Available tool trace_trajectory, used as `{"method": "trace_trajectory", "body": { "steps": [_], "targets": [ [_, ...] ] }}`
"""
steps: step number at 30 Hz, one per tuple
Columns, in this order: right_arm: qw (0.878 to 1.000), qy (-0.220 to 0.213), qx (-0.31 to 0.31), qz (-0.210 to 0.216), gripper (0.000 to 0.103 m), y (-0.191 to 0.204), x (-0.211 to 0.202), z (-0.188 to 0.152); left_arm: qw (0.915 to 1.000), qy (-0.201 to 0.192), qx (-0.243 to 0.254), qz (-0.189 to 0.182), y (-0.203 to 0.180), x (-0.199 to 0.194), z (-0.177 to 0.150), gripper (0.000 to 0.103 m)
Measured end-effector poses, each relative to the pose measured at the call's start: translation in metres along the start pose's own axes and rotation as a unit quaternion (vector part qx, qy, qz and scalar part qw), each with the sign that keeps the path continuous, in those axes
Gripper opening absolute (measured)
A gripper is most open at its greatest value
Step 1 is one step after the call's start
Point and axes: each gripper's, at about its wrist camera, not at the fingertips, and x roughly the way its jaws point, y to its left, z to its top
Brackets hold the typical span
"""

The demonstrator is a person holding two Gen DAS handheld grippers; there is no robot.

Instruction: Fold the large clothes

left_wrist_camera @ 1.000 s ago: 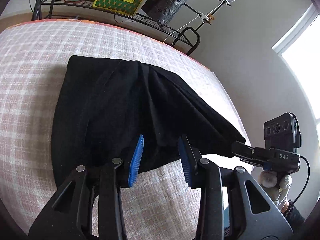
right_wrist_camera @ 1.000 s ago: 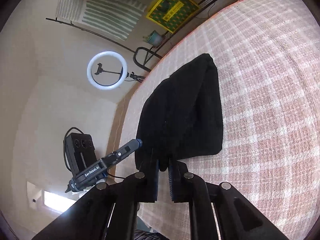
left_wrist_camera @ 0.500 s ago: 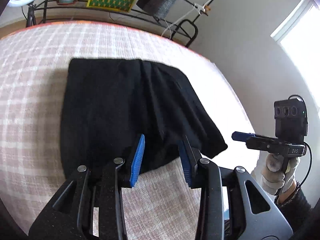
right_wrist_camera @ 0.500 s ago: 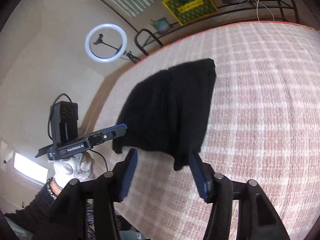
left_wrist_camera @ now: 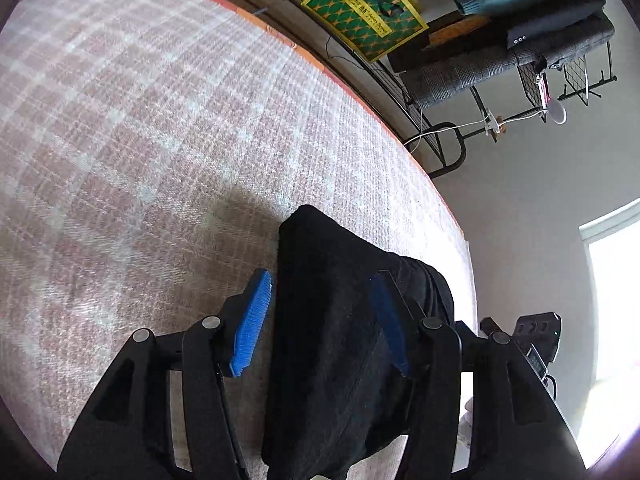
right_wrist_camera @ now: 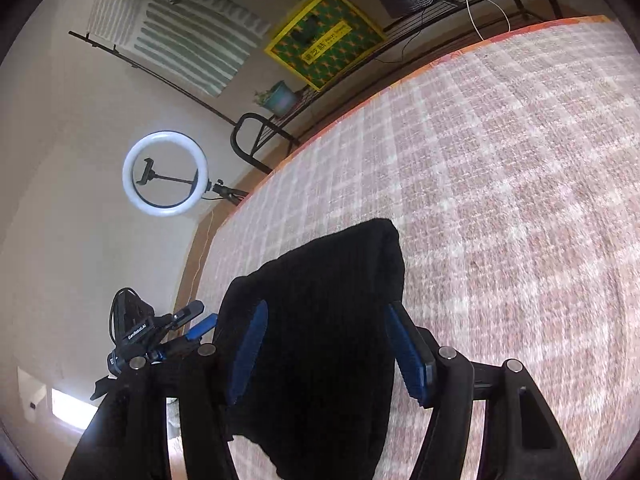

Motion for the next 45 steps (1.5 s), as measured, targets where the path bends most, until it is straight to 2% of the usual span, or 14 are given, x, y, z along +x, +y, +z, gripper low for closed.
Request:
{"method": "trace_trajectory", "body": {
  "steps": [5, 6, 7, 9, 10, 12, 15, 20, 23, 25, 29, 35, 41, 45],
  "targets": [
    [1.0, 0.014, 0.011, 0.002, 0.06, -0.009, 0.036, 0.017, 0.9992, 0.014, -0.019, -0.032, -0.001, 0.025, 0.001, 0.054],
    [1.0, 0.015, 0.014, 0.005, 0.056, -0.011, 0.041, 0.019, 0.9991, 0.012, -0.017, -0.037, -0.003, 0.023, 0.001, 0.045],
    [1.0, 0.017, 0.017, 0.011, 0.046, -0.012, 0.045, 0.019, 0.9992, 0.009, -0.012, -0.038, -0.006, 0.025, 0.0, 0.028],
    [1.0, 0.022, 0.011, 0.009, 0.025, -0.01, 0.051, 0.018, 0.9999, -0.003, 0.005, -0.016, -0.012, 0.029, 0.0, 0.012],
    [1.0, 0.02, -0.003, 0.0, 0.012, -0.006, 0.052, 0.018, 0.9998, -0.016, 0.012, -0.004, -0.015, 0.027, -0.003, 0.011],
    [0.999, 0.007, -0.03, -0.026, 0.008, 0.006, 0.046, 0.017, 0.9983, -0.047, 0.026, 0.022, -0.021, 0.02, -0.002, 0.01],
    [0.994, -0.034, -0.082, -0.071, 0.007, 0.025, 0.029, 0.017, 0.9918, -0.07, 0.073, 0.078, -0.032, 0.018, -0.009, 0.009],
    [0.982, -0.014, -0.12, -0.144, 0.008, 0.027, 0.053, 0.006, 0.9887, -0.071, 0.076, 0.108, -0.026, 0.037, -0.016, 0.01],
    [0.985, -0.01, -0.105, -0.135, 0.023, 0.03, 0.037, 0.012, 0.9845, -0.072, 0.103, 0.122, -0.038, 0.027, -0.016, 0.013],
    [0.978, -0.028, -0.135, -0.16, 0.037, 0.041, 0.017, 0.007, 0.9807, -0.086, 0.112, 0.135, -0.044, 0.009, -0.017, 0.014],
    [0.979, -0.035, -0.17, -0.112, 0.033, 0.064, -0.018, -0.013, 0.9786, -0.098, 0.14, 0.115, -0.06, -0.03, -0.037, 0.014],
    [0.964, 0.034, -0.251, -0.074, 0.027, 0.101, 0.001, -0.071, 0.9732, -0.031, 0.217, 0.07, -0.085, -0.029, -0.105, 0.014],
    [0.94, 0.117, -0.292, -0.134, 0.017, 0.072, 0.031, -0.116, 0.9493, 0.022, 0.285, 0.131, -0.069, 0.012, -0.14, 0.014],
    [0.943, 0.111, -0.285, -0.13, 0.017, 0.069, 0.018, -0.119, 0.9441, 0.019, 0.3, 0.135, -0.072, 0.009, -0.142, 0.014]
  ]
}}
